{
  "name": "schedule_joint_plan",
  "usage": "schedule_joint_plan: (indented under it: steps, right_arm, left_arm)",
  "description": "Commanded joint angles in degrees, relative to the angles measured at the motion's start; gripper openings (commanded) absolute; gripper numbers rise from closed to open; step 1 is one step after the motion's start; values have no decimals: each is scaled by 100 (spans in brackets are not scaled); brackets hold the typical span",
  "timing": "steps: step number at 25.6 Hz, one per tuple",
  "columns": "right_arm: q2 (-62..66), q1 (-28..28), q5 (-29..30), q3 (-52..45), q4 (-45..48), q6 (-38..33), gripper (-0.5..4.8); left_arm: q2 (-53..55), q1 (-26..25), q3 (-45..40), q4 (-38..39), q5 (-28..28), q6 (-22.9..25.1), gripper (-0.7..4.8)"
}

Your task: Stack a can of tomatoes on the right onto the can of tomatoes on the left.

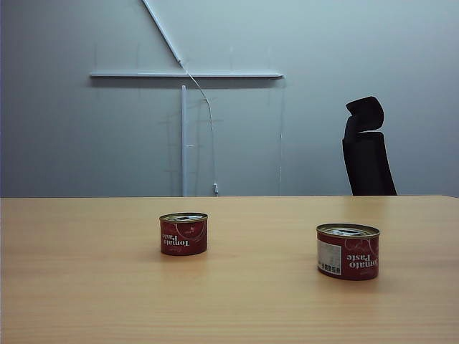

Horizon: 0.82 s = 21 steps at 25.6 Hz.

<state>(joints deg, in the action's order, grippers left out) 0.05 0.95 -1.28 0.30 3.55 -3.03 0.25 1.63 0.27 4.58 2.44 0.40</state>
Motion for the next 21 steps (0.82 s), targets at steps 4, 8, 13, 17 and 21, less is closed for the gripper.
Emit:
schedule_joint_plan:
  steps: [4,8,13,17,21]
  right_arm:
    - [-9,0,-7,-24,96,-15,-1]
    - [-9,0,-4,-24,96,-15,-1]
    - [-9,0,4,-24,98,-22,-1]
    - [-9,0,284,-24,98,-472,-1]
    - [-9,-4,826,-24,85,-1443,-1]
  left_arm:
    - [9,11,24,-37,20,0,-4]
    - [9,11,24,-37,20,0,-4]
    - [9,44,22,-37,15,0,-4]
    - [20,459,22,-37,13,0,-4]
    - [212,1554,22,-39,15,0,-4]
